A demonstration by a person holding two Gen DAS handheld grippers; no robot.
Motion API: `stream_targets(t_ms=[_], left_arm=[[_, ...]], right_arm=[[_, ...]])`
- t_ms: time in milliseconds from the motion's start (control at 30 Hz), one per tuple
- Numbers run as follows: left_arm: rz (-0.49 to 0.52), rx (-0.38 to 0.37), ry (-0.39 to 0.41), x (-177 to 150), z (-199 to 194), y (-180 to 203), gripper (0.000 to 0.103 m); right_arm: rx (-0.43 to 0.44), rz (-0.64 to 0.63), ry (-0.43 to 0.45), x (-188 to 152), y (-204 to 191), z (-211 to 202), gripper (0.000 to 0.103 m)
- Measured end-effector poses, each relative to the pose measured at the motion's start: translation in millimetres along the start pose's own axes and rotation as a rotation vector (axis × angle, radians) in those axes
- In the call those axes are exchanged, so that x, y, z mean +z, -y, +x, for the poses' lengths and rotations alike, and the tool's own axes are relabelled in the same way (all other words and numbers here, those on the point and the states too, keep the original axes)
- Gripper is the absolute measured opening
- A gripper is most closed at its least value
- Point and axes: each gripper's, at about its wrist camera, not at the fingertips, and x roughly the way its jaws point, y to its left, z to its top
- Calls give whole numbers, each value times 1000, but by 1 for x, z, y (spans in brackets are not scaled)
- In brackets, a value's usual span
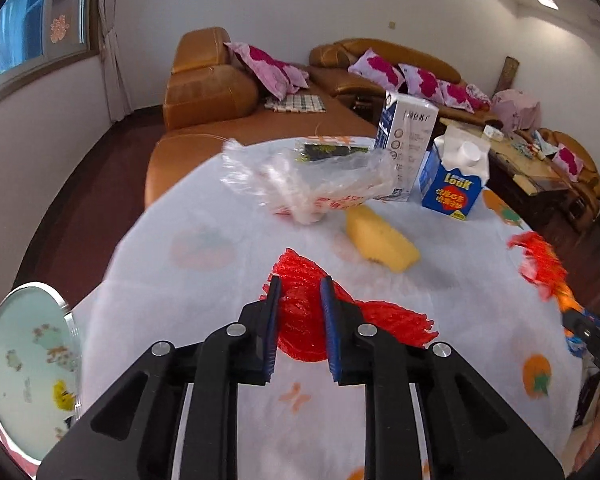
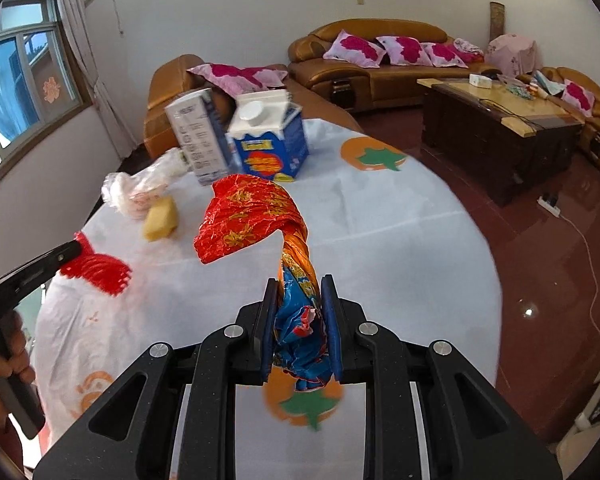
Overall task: Collect trash
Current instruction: 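Carry the red mesh bag with the left tool over the bin while the right tool holds the candy wrapper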
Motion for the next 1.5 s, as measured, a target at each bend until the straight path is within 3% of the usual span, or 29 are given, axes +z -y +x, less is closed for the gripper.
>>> stream_targets(t_ms=[433, 733, 1500], left_arm=[[1, 168, 33, -36, -74, -58, 19], [-48, 229, 63, -52, -109, -95, 19], [-146, 268, 88, -67, -135, -152, 19]], right_arm=[[92, -107, -17, -22, -91, -9, 22], [142, -171, -28, -34, -145, -14, 22], [244, -284, -56, -51, -243, -14, 22]])
